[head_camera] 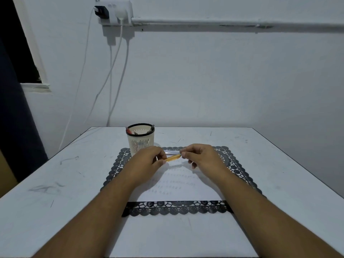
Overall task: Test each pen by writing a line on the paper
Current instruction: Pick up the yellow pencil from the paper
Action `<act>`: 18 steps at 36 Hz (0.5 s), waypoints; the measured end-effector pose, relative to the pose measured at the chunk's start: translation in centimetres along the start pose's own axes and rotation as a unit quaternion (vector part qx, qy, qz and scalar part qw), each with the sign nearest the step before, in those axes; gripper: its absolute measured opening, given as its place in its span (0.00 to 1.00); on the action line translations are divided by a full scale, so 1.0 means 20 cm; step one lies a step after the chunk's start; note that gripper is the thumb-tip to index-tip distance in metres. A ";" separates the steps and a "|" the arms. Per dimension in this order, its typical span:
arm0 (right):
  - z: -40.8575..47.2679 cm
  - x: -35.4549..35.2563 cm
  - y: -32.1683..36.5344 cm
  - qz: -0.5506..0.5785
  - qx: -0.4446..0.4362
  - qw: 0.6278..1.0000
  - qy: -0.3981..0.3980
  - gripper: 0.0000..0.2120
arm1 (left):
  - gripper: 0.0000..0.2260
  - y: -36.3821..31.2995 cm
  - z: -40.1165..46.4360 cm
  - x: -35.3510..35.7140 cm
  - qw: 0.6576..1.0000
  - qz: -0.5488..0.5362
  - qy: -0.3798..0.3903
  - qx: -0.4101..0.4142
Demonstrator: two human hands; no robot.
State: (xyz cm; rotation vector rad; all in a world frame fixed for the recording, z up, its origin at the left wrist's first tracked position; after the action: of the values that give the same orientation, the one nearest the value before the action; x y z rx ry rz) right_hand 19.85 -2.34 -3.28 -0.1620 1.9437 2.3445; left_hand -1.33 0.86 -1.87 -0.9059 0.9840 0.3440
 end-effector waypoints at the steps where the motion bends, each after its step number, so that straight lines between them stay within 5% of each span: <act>1: 0.00 0.00 0.00 -0.004 -0.002 1.000 0.001 0.03 | 0.02 0.00 0.00 0.00 1.000 0.000 -0.001 0.000; 18: -0.02 0.00 0.02 -0.024 -0.003 1.000 0.004 0.03 | 0.03 -0.01 0.00 0.01 1.000 -0.002 -0.008 0.028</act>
State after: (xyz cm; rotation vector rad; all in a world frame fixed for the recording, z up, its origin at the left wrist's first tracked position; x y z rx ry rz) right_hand 19.89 -2.75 -2.87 -0.2162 1.9145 2.3241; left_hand -1.13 0.64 -1.82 -0.8524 0.9719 0.3190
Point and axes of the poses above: each hand's wrist, its own z-axis towards the middle knuckle, its own x-axis out of the palm, y = z × x, the point moved 3 cm from there along z, towards the middle knuckle, and after that the axes turned 9 degrees about y, right-handed, at the moved point
